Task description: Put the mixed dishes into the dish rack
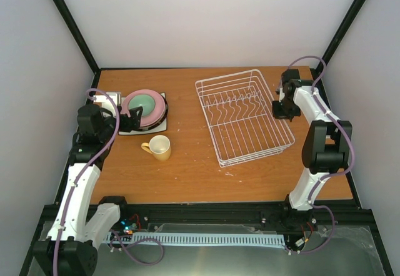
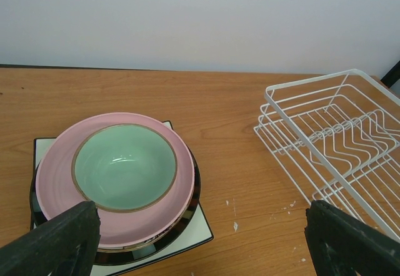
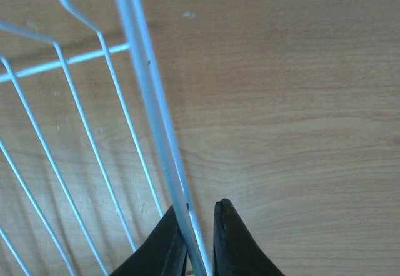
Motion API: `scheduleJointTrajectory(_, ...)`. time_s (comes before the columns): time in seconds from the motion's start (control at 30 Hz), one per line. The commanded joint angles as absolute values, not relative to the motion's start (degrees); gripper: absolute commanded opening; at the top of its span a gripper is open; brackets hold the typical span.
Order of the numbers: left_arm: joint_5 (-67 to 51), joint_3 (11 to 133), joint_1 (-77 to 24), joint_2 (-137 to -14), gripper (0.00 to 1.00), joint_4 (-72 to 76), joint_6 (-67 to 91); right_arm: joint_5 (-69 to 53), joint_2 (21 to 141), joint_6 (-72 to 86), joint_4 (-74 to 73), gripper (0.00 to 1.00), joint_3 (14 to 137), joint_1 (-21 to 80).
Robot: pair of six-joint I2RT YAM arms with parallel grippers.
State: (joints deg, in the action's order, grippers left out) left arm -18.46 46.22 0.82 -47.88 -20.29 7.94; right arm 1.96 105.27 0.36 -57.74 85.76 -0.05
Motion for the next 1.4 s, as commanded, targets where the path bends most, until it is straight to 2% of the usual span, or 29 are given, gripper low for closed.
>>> scheduleJointTrajectory(0.0, -19.7, 46.4, 0.4, -47.7, 0.90, -19.2, 6.7, 3.8, 102.6, 1.5, -58.9, 0.06, 83.0, 0.0)
scheduleJointTrajectory(0.1, -20.1, 46.1, 0.4, -47.2, 0.90, -19.1, 6.7, 4.9, 101.5, 2.2, -59.1, 0.03, 81.6, 0.1)
scheduleJointTrajectory(0.6, -19.9, 45.5, 0.5, -45.8, 0.90, -19.2, 7.1, 6.8, 99.1, 1.6, -59.0, 0.03, 80.0, 1.4)
scheduleJointTrajectory(0.63, -19.9, 45.4, 0.4, -45.7, 0.90, -19.3, 7.2, 6.7, 98.9, 1.7, -58.8, 0.05, 79.5, 1.5)
scheduleJointTrajectory(0.73, -19.9, 45.7, 0.4, -45.8, 0.91, -19.5, 7.4, 7.8, 98.6, 2.4, -58.4, 0.18, 78.7, 1.6)
scheduleJointTrajectory(0.93, -17.5, 46.8, 0.4, -46.6, 0.91, -20.6, 8.3, 10.3, 98.3, 3.9, -58.9, 0.53, 79.4, 1.6)
scheduleJointTrajectory(1.1, -14.2, 48.8, 0.5, -48.5, 0.91, -22.5, 10.9, 14.4, 94.4, 5.6, -58.4, 0.54, 80.0, 1.6)
scheduleJointTrajectory(1.37, -7.4, 54.0, 1.4, -59.9, 0.84, -30.2, 12.1, 19.0, 75.0, 11.1, -53.2, 0.56, 79.9, 4.1)
